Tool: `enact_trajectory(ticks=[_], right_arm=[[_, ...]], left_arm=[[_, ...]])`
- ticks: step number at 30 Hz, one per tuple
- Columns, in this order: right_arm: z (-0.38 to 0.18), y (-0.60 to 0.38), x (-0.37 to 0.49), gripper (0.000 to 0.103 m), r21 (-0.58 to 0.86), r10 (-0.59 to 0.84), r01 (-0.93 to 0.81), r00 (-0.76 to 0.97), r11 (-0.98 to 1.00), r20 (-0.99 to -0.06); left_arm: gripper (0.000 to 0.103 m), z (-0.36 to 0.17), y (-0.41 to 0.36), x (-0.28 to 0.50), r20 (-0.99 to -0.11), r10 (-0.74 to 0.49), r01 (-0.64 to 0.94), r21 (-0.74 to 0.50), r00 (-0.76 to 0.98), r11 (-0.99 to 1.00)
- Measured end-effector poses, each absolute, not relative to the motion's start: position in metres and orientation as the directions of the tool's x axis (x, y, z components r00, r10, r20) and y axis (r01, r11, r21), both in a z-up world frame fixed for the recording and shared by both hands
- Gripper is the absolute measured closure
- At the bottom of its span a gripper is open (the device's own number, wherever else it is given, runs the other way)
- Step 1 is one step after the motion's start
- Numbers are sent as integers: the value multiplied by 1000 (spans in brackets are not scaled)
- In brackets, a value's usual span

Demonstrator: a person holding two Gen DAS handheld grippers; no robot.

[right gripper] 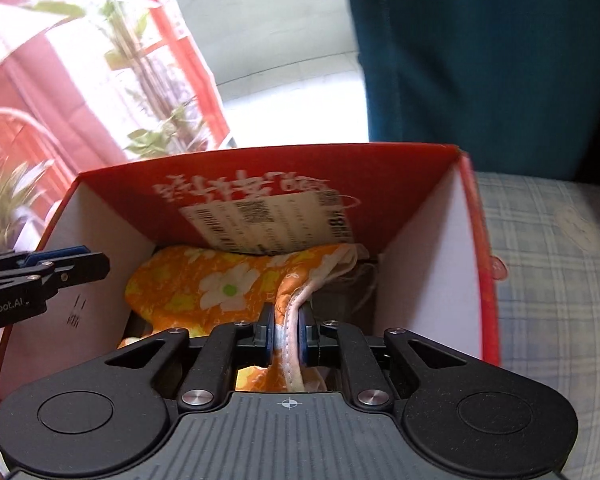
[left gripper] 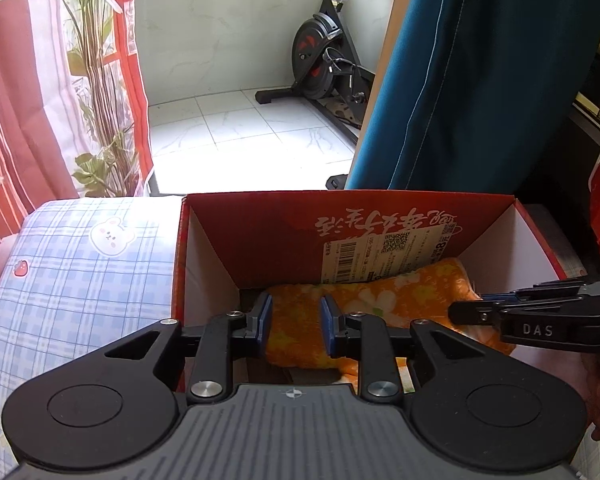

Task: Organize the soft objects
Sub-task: 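Carry the orange cloth into the box and release it, then move the left tool back to the black strap item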

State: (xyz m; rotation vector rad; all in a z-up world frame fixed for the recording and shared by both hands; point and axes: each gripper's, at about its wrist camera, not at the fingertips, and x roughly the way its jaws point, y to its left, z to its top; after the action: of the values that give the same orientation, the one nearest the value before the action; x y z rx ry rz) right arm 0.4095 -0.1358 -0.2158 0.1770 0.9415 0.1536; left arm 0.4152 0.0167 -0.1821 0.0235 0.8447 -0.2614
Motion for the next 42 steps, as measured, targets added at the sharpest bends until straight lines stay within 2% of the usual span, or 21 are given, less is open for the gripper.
enact_trajectory(ticks=[2, 4, 14, 24, 32, 42], right_arm=[[-213, -133, 406, 79, 175, 177, -61, 592, 983, -786], [-209, -136, 401, 79, 170, 164, -49, 607, 984, -778], [-176, -144, 348, 76, 102, 164, -132, 668, 986, -726], [-155, -144, 269, 75, 144, 274, -242, 682, 960, -678], [-172, -129, 204, 70, 168, 341, -312, 659, 935, -670], [-207, -122, 148, 64, 217, 358, -291, 638, 932, -682]], left_arm=[[69, -179, 19, 410, -737, -214, 238, -74, 641, 968], [65, -175, 20, 404, -733, -204, 237, -60, 649, 970], [62, -157, 25, 358, -723, -192, 232, -45, 663, 972], [56, -153, 31, 286, -722, -214, 258, -50, 658, 965], [53, -175, 48, 228, -743, -267, 255, -134, 613, 958], [52, -200, 60, 173, -767, -280, 189, -209, 578, 960]])
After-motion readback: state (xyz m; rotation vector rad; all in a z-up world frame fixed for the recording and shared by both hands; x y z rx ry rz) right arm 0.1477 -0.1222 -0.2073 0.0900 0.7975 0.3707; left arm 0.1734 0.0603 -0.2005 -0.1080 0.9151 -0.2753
